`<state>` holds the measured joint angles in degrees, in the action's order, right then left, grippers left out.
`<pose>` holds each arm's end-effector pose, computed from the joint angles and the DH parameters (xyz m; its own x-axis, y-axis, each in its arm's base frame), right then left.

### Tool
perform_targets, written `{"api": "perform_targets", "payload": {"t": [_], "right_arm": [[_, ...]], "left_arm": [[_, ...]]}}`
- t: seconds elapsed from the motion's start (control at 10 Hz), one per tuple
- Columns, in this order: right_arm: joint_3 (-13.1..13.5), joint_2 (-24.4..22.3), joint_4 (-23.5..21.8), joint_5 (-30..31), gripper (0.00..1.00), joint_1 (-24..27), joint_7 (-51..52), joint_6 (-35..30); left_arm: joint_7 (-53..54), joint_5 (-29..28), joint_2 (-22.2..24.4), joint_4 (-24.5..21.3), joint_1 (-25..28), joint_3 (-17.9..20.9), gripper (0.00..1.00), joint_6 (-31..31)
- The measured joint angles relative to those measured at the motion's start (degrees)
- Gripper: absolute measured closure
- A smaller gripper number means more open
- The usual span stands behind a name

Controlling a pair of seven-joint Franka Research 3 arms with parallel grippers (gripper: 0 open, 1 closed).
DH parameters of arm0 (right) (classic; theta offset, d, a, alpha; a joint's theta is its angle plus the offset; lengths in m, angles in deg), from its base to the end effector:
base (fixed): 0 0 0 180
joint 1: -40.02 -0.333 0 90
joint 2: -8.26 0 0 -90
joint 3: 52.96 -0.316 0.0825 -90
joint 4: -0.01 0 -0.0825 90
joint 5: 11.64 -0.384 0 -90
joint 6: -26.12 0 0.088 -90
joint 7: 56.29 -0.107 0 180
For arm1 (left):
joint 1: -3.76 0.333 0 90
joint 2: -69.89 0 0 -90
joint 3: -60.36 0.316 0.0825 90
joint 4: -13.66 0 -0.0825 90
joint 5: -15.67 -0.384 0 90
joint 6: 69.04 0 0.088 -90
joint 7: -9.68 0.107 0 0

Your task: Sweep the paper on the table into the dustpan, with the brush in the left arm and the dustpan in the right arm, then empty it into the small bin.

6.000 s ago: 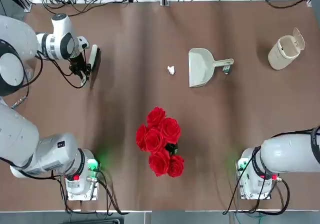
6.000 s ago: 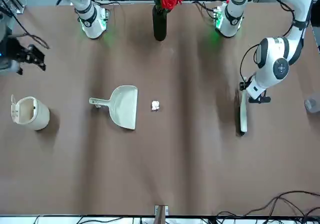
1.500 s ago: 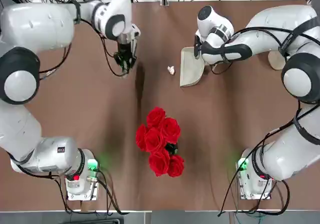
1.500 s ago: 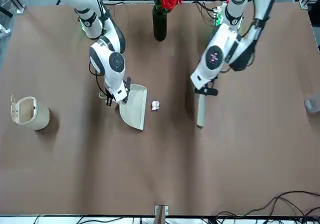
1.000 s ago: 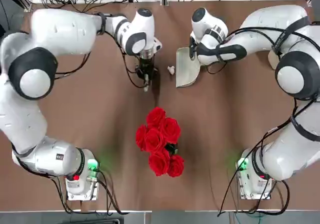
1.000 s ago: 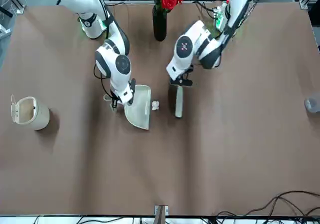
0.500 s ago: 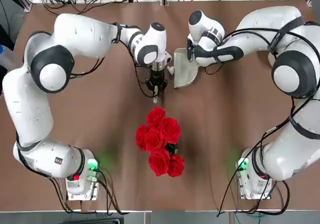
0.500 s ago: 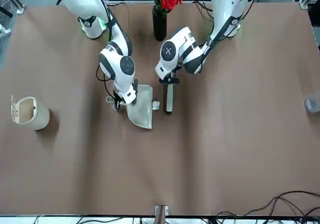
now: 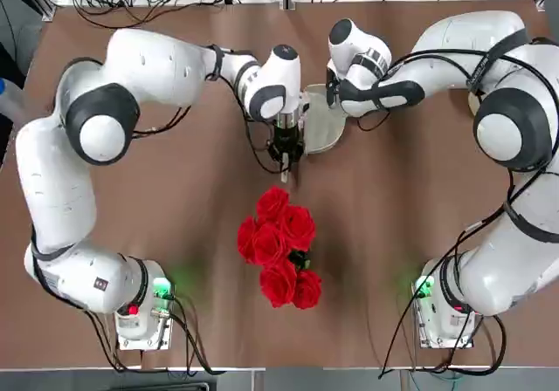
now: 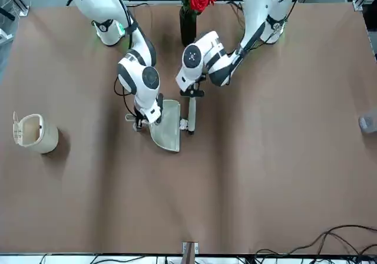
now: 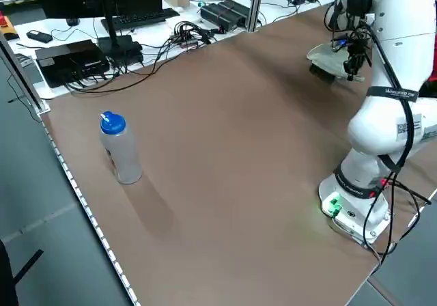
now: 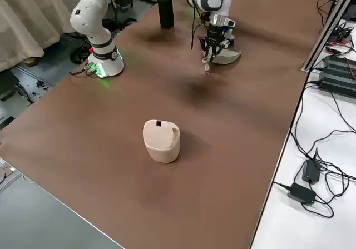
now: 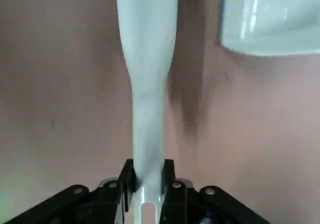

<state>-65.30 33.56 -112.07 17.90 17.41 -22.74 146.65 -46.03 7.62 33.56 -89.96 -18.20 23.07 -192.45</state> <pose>0.4976 0.3155 0.2365 0.0607 0.9173 -0.3934 0.9979 -0.0461 0.0465 0.3522 -0.5253 0.2404 0.9508 -0.0825 -0.2985 -0.0783 -0.9966 0.0260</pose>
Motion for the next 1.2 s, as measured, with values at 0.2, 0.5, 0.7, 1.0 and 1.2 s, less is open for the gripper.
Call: {"api": "perform_targets", "payload": {"t": [0.2,0.5,0.7,1.0,1.2], "right_arm": [[-0.02,0.06,0.02,0.01,0.67,-0.02,-0.02,-0.03],[-0.01,0.15,0.09,0.02,0.67,0.0,-0.02,-0.61],[0.0,0.17,0.14,0.02,0.67,0.03,-0.02,-0.74],[0.01,0.19,0.19,0.02,0.67,0.36,-0.01,-0.75],[0.03,0.21,0.2,0.02,0.67,0.74,0.47,-0.16]], "left_arm": [[-1.8,0.0,-1.79,3.56,-6.23,4.6,0.73,-1.0],[-2.77,0.0,-3.62,7.37,-11.1,7.56,0.73,-2.32],[-3.04,0.0,-3.67,9.02,-11.8,7.56,0.73,-2.49],[-3.26,0.0,-3.61,9.44,-10.83,7.75,0.73,-2.44],[-2.73,0.0,-2.65,9.62,-7.84,7.76,0.73,0.43]]}}
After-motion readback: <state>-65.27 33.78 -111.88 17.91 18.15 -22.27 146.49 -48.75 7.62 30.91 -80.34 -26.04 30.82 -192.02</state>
